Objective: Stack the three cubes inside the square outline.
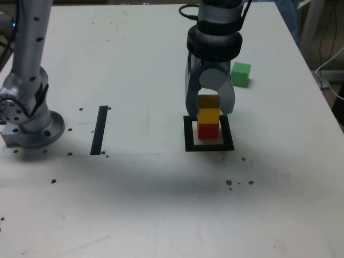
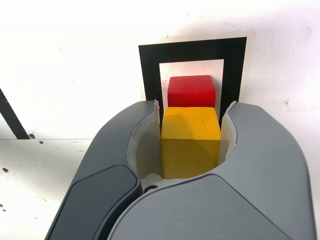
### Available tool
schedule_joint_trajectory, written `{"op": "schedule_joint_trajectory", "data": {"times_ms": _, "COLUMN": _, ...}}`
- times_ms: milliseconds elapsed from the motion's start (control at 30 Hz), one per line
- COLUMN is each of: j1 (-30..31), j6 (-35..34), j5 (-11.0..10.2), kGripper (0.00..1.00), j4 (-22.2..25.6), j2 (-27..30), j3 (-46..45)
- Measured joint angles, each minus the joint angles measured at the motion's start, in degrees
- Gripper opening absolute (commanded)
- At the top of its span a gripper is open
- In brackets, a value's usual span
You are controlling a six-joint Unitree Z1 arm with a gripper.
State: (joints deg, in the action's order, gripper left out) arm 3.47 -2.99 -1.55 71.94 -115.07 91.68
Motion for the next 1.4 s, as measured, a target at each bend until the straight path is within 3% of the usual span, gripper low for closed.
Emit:
{"op": "schedule_joint_trajectory", "data": {"times_ms": 567, "j1": -0.1, "j6": 0.0, "j5": -1.1, "kGripper": 0.33, "j4": 0.3, "j2": -0.4, "j3": 0.0}}
{"op": "schedule_joint_trajectory", "data": {"times_ms": 1000, "j1": -0.2, "j6": 0.5, "j5": -0.7, "kGripper": 0.61, "j4": 0.9, "j2": -0.6, "j3": 0.3}}
{"op": "schedule_joint_trajectory", "data": {"times_ms": 1267, "j1": -0.3, "j6": 1.2, "j5": -0.5, "kGripper": 0.97, "j4": 0.3, "j2": -0.9, "j3": 0.5}}
{"op": "schedule_joint_trajectory", "data": {"times_ms": 1400, "j1": -0.3, "j6": 1.0, "j5": -0.5, "kGripper": 0.99, "j4": 0.7, "j2": -0.9, "j3": 0.4}}
